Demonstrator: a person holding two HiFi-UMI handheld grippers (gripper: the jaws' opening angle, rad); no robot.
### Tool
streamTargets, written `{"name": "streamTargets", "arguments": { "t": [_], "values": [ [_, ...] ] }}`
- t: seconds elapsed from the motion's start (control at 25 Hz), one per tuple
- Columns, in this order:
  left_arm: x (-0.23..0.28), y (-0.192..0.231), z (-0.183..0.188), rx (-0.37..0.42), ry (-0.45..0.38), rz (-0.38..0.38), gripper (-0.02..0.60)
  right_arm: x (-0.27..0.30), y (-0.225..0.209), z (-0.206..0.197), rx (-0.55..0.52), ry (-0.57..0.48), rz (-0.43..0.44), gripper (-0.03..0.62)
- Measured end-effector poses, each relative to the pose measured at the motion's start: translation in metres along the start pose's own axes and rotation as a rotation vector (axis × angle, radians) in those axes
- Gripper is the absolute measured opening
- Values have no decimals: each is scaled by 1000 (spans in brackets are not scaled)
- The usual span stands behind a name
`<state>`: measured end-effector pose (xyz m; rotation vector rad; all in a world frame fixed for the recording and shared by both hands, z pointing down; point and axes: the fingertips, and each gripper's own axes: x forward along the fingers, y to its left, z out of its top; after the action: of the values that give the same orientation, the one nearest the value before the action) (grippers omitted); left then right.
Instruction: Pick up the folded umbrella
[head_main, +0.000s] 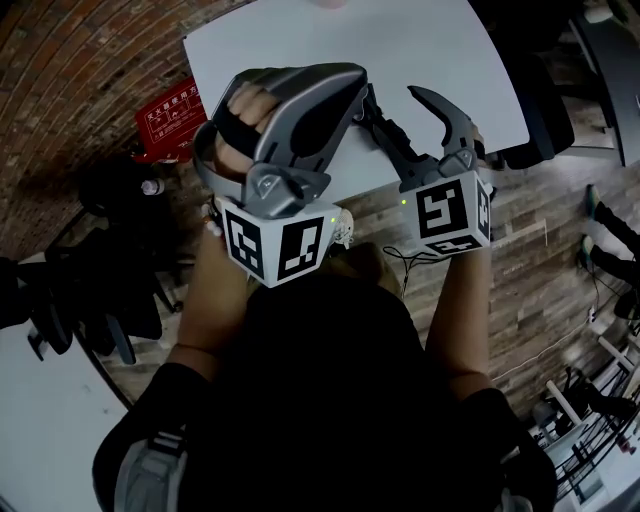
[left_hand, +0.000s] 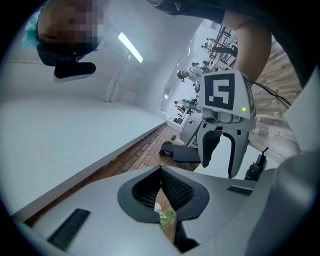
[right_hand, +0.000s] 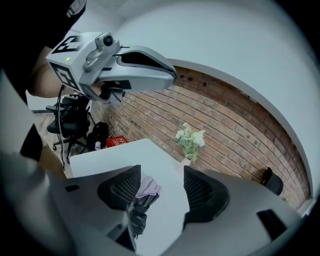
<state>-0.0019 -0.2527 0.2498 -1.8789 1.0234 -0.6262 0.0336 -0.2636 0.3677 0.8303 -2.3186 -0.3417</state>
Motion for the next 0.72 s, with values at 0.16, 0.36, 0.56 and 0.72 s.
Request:
{"name": "streamTargets", "arguments": {
  "t": [0.16, 0.36, 0.56, 0.72],
  "values": [
    [4, -3, -9, -5, 7, -13, 12, 16, 8, -12, 42, 36, 51, 285],
    [6, -6, -18, -24, 4, -23, 13, 35, 19, -30, 65, 91, 109, 308],
    [10, -12, -25, -29, 5, -38, 13, 53, 30, -52, 77, 150, 149, 315],
    [15, -15, -30, -34, 5, -45, 12, 66, 38, -72, 135, 188, 191, 345]
  ]
}}
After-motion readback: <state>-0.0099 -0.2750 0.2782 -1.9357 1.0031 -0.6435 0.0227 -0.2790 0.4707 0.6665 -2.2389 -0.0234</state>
